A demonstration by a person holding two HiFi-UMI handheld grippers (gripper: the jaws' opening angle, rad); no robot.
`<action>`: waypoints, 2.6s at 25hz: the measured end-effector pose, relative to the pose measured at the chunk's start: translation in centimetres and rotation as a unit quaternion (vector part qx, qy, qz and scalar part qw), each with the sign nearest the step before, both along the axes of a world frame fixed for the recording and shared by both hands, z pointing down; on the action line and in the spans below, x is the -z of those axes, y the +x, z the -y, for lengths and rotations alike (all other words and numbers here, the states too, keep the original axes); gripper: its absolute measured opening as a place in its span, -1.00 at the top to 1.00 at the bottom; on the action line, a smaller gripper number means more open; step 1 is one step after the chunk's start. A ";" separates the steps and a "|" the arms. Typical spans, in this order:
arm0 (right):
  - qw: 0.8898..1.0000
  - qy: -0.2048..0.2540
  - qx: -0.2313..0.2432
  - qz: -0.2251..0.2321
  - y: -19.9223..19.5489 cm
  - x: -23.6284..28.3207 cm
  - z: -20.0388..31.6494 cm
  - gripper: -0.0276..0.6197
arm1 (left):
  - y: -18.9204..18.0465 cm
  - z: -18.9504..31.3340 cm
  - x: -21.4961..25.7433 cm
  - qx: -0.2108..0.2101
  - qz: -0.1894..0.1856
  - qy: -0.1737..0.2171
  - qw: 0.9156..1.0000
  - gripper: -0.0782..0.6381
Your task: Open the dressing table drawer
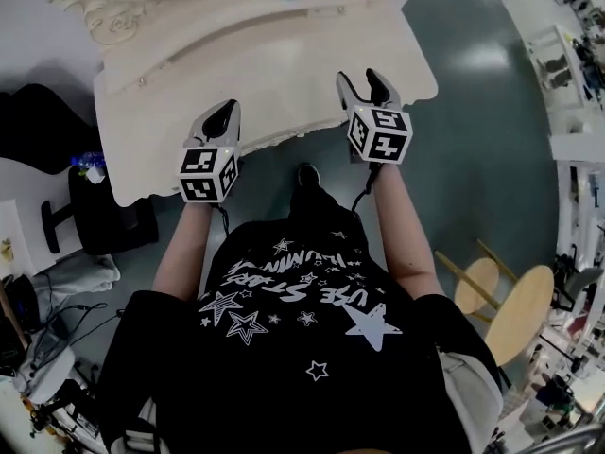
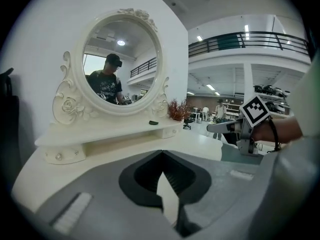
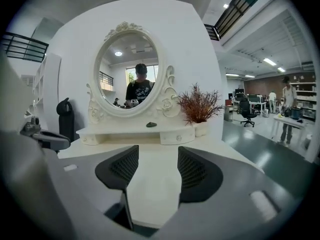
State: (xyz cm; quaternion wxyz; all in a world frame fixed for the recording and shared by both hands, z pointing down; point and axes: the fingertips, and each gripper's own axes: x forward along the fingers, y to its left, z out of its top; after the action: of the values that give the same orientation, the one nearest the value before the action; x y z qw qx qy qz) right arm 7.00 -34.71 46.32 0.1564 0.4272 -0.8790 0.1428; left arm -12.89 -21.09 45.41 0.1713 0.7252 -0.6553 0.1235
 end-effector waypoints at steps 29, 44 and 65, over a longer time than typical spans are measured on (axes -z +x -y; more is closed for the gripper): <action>0.992 -0.032 0.071 -0.103 -7.3 -9.7 20.8 0.24 | -2.8 11.2 -3.7 0.125 -0.015 -0.031 0.992 0.78; 0.990 -0.033 0.079 -0.114 -7.6 -11.9 22.1 0.54 | -1.8 12.3 -4.6 0.116 -0.012 -0.045 0.992 0.78; 0.989 -0.043 0.074 -0.120 -5.3 -11.6 19.2 0.54 | 0.7 11.2 -3.9 0.100 -0.015 -0.039 0.994 0.78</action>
State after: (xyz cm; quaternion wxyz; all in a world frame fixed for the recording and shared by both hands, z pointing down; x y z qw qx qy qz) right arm 1.67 -53.94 57.88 0.2895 0.3680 -0.8759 0.1165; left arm -12.23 -32.29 49.26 0.2206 0.6510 -0.7163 0.1199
